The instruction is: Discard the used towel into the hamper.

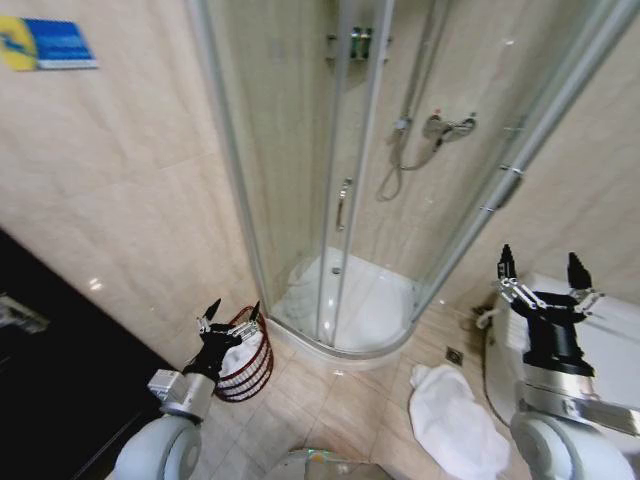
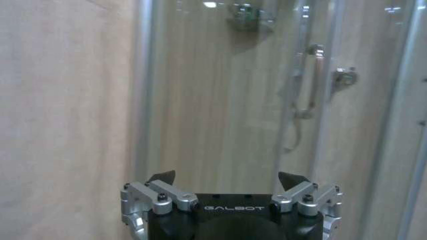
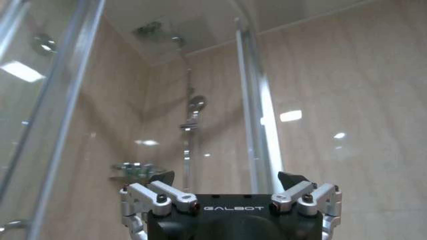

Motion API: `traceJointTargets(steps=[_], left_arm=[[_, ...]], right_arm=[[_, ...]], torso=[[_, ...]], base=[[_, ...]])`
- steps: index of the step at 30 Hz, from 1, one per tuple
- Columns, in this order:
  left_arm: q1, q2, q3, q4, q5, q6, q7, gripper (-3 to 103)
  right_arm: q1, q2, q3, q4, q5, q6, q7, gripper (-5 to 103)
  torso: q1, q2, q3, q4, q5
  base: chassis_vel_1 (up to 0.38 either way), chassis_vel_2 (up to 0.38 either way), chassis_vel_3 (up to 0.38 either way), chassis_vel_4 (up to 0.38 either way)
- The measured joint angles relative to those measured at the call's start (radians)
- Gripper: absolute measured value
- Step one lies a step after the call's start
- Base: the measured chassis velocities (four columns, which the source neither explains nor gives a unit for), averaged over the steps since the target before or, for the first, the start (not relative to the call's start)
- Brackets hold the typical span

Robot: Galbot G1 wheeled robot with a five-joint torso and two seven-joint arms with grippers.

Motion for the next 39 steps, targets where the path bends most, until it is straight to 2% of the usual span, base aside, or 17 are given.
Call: traceJointTargets(steps=[10,21,32,35,36,39], left_arm=[[0.000,0.000,0.000,0.000,0.000,0.000,0.000,100],[0.000,0.000,0.000,0.000,0.000,0.000,0.000,100],[0.000,0.000,0.000,0.000,0.000,0.000,0.000,100],[0.000,0.000,0.000,0.000,0.000,0.000,0.000,100],[0.000,0.000,0.000,0.000,0.000,0.000,0.000,100],[0.000,0.000,0.000,0.000,0.000,0.000,0.000,100]], right_arm=[[-0.003,0.001,-0.004,0.004,0.005,0.005,0.015,100],[0.004,0.001,-0.009,0.002,0.012,0.015,0.024,100],[0.010,0.000,-0.011,-0.008,0.012,0.022,0.022,100],[0.011,-0.001,-0.011,-0.009,0.012,0.022,0.021,100],[0.011,-0.001,-0.011,-0.009,0.012,0.022,0.021,100],[0.011,-0.001,-0.011,-0.011,0.012,0.025,0.020,100]], torso=[[0.000,0.000,0.000,-0.0002,0.0001],[0.000,0.000,0.000,0.0001,-0.0002],[0.000,0.000,0.000,0.0002,0.0005],[0.000,0.000,0.000,0.0002,-0.0005],[0.000,0.000,0.000,0.0003,0.0005],[0.000,0.000,0.000,-0.0003,-0.0009]], base=[[-0.114,-0.111,-0.119,-0.118],[-0.033,-0.040,0.002,-0.002],[-0.168,-0.179,0.168,0.174],[-0.239,-0.234,0.241,0.251],[-0.261,-0.261,0.237,0.284],[-0.295,-0.292,0.298,0.284]])
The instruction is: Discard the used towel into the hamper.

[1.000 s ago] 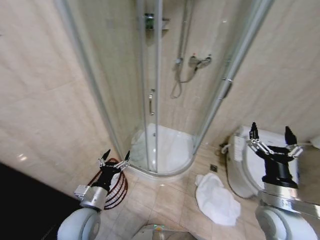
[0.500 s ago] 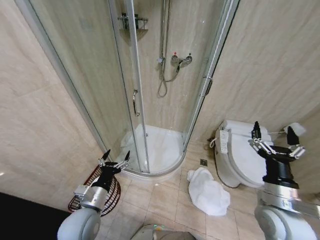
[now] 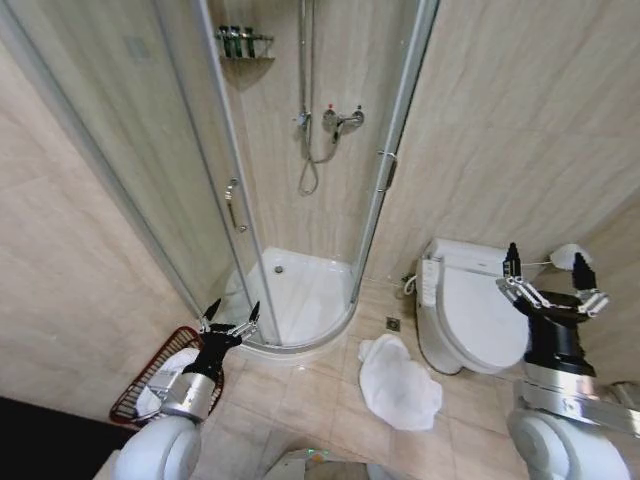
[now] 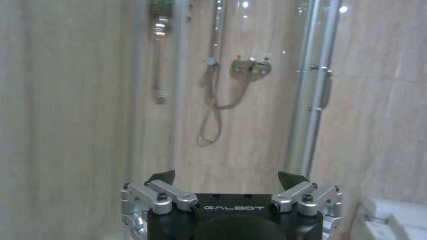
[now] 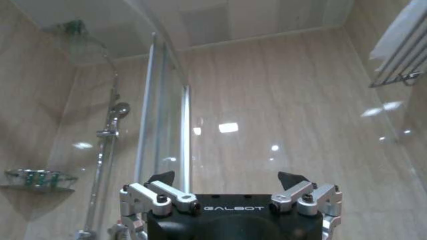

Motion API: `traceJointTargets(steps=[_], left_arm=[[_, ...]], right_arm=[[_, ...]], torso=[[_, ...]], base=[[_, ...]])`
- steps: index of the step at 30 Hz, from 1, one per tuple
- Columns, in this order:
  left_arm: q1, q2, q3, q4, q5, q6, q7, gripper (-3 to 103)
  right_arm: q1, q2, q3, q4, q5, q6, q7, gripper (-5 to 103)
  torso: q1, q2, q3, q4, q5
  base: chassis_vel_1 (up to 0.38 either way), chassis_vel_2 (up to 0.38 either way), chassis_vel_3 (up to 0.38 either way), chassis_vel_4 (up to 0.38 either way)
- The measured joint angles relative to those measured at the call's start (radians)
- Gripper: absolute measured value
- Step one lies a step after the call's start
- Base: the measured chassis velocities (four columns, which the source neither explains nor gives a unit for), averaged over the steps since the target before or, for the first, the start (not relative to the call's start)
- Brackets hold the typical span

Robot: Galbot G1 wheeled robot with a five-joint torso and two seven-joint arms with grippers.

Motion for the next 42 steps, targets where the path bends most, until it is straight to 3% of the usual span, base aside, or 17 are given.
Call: traceJointTargets(steps=[4,5,11,42], left_arm=[[0.000,0.000,0.000,0.000,0.000,0.000,0.000,100],[0.000,0.000,0.000,0.000,0.000,0.000,0.001,100],[0.000,0.000,0.000,0.000,0.000,0.000,0.000,100],[0.000,0.000,0.000,0.000,0.000,0.000,0.000,100]], right_arm=[[0.000,0.000,0.000,-0.005,-0.006,0.013,-0.012,100],[0.000,0.001,0.000,-0.005,-0.006,0.018,-0.014,100],[0.001,0.003,-0.001,-0.004,0.003,0.031,-0.001,100],[0.010,0.001,0.001,-0.015,0.001,0.048,0.006,100]], torso=[[0.000,0.000,0.000,0.0007,0.0015],[0.000,0.000,0.000,-0.0002,0.0016],[0.000,0.000,0.000,0.0009,0.0007],[0.000,0.000,0.000,-0.0001,0.0009]], base=[[-0.284,-0.297,0.273,0.235],[-0.263,-0.222,0.221,0.181],[-0.055,-0.117,0.119,0.038],[-0.055,-0.053,-0.079,-0.071]])
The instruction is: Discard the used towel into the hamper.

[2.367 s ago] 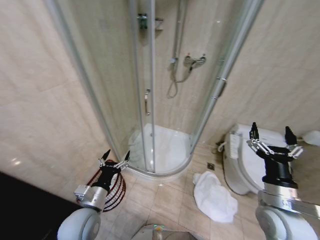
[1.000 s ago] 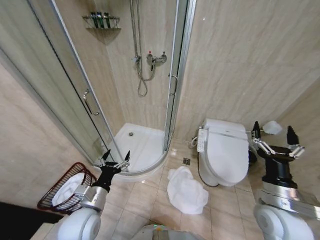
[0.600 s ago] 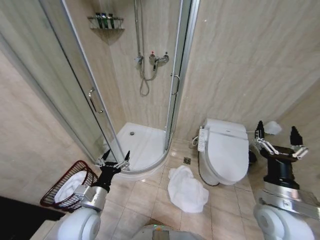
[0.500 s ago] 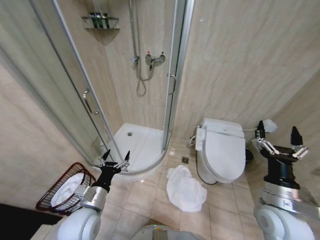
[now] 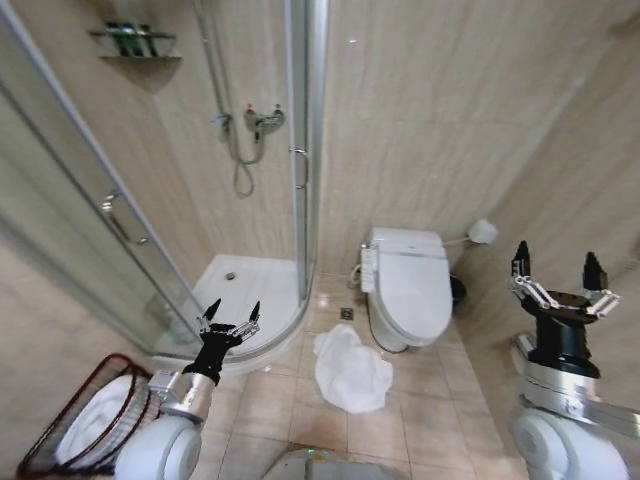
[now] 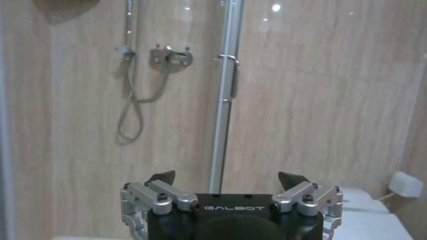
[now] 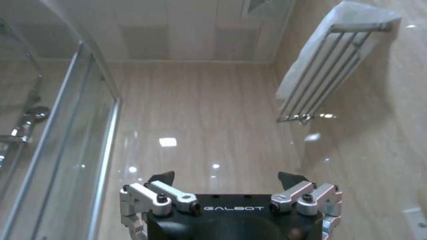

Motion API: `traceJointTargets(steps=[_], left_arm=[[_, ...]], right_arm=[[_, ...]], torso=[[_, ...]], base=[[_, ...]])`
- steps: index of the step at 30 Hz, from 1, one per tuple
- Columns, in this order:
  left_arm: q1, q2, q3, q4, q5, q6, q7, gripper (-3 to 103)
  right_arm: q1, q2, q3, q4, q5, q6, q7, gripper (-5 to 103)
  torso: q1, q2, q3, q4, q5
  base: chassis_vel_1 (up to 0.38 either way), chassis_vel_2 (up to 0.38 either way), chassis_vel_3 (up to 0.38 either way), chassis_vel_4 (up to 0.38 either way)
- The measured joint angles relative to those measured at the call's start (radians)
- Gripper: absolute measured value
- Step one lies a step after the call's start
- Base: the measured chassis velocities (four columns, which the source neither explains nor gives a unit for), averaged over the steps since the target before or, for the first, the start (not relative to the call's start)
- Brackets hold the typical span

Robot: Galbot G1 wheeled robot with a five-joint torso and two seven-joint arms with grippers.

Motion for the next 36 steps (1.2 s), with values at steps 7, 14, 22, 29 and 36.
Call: traceJointTargets(steps=[7,14,22,29,36], left_arm=[[0.000,0.000,0.000,0.000,0.000,0.000,0.000,100],[0.000,0.000,0.000,0.000,0.000,0.000,0.000,100],[0.000,0.000,0.000,0.000,0.000,0.000,0.000,100],[0.000,0.000,0.000,0.000,0.000,0.000,0.000,100],[0.000,0.000,0.000,0.000,0.000,0.000,0.000,100]], right_arm=[[0.005,0.000,-0.001,-0.006,-0.008,-0.001,0.017,100],[0.007,0.003,-0.004,-0.013,-0.009,0.004,0.017,100],[0.009,0.005,-0.006,-0.022,-0.010,0.015,0.017,100],[0.011,0.003,-0.004,-0.023,-0.010,0.015,0.022,100],[0.009,0.007,-0.010,-0.026,-0.014,0.025,0.023,100]], torso=[[0.000,0.000,0.000,0.0009,-0.0001],[0.000,0.000,0.000,0.0005,0.0000],[0.000,0.000,0.000,0.0004,0.0004],[-0.001,0.000,0.000,0.0002,-0.0003],[0.001,0.000,0.000,0.0006,0.0002]], base=[[-0.009,-0.007,-0.001,-0.007],[0.036,-0.051,-0.073,0.074],[0.156,-0.131,-0.183,0.158],[0.118,-0.112,-0.114,0.102],[-0.043,0.023,0.056,-0.021]])
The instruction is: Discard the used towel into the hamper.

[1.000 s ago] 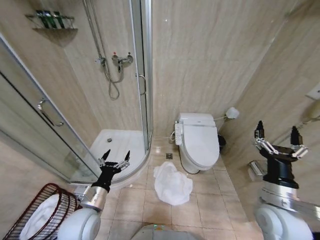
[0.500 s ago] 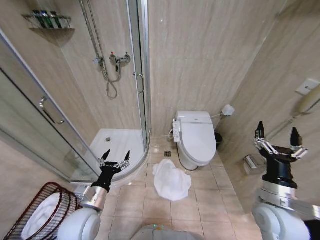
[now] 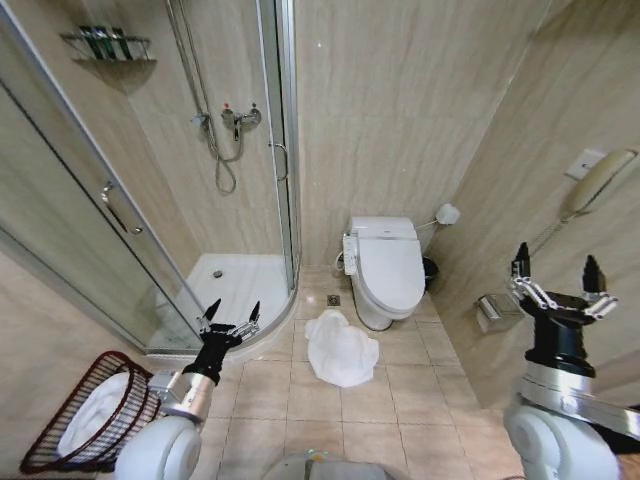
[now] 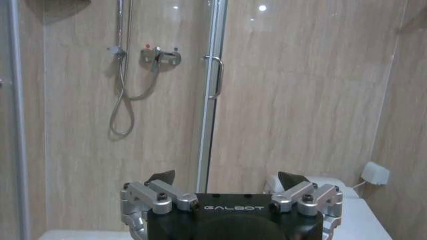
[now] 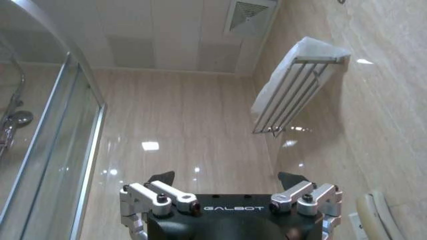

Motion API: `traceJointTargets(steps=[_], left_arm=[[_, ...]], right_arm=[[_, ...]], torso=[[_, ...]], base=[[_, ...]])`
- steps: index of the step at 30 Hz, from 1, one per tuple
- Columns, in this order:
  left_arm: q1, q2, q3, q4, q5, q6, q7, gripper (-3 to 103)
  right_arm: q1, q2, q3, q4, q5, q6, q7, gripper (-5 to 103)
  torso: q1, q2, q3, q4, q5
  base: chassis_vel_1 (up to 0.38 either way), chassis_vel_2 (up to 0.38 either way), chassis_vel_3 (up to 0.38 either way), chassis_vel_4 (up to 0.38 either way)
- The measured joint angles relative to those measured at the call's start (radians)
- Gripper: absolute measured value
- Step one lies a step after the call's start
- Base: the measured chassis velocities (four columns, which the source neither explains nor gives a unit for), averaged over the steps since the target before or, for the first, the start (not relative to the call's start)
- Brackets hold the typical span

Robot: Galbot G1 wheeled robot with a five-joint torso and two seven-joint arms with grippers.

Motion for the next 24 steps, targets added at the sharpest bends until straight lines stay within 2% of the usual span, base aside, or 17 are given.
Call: traceJointTargets(steps=[18,24], left_arm=[[0.000,0.000,0.000,0.000,0.000,0.000,0.000,100],[0.000,0.000,0.000,0.000,0.000,0.000,0.000,100]], right_arm=[[-0.007,-0.009,0.003,0.014,-0.007,-0.010,0.025,100],[-0.011,-0.005,-0.003,0.017,-0.009,-0.009,0.025,100]], torso=[[-0.003,-0.003,-0.002,0.0000,-0.0002],[-0.015,-0.029,-0.016,0.0000,-0.0002]], base=[[-0.003,0.002,0.003,-0.001],[0.000,0.000,0.000,0.000]])
